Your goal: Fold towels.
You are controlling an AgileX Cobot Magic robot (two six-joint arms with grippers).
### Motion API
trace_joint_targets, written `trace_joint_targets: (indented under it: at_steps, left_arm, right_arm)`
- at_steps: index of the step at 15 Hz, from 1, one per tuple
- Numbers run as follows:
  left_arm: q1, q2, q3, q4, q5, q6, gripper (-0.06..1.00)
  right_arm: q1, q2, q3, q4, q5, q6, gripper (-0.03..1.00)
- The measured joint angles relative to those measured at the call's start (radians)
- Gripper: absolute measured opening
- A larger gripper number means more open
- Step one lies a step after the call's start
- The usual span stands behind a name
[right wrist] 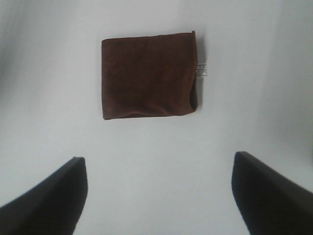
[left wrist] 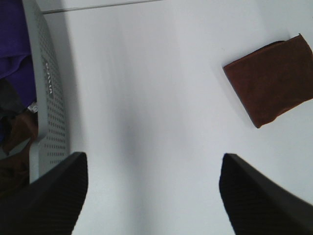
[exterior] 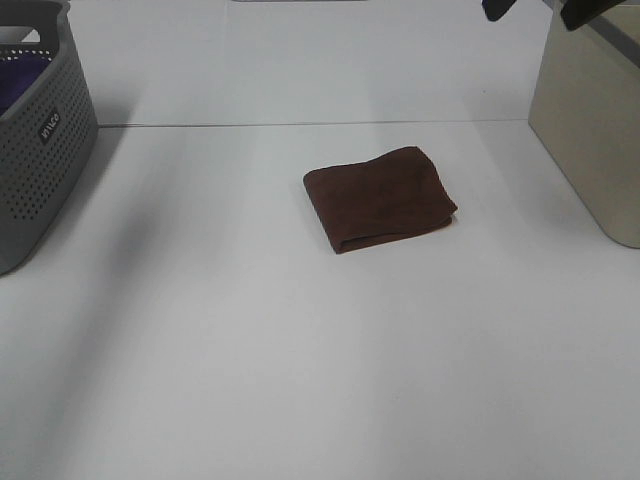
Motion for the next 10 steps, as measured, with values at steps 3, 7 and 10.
trace_joint_targets:
  at_steps: [3,7,10]
  left_arm:
    - [0.0,-0.221,0.217,0.032,0.007,-0.029,0.71]
    - [0.0,-0.537,0.609,0.056,0.006,-0.035,0.71]
    - [0.0,-0.758,0.848,0.056,-0.002,-0.035,0.71]
  right_arm:
    - [0.051,-0.152,0.11,-0.071,0.001,0.036,0.76]
    - [0.057,-0.392,0.452,-0.08,0.003,0.049,0.76]
    - [0.057,-0.544,0.679,-0.081,0.006,0.05,0.76]
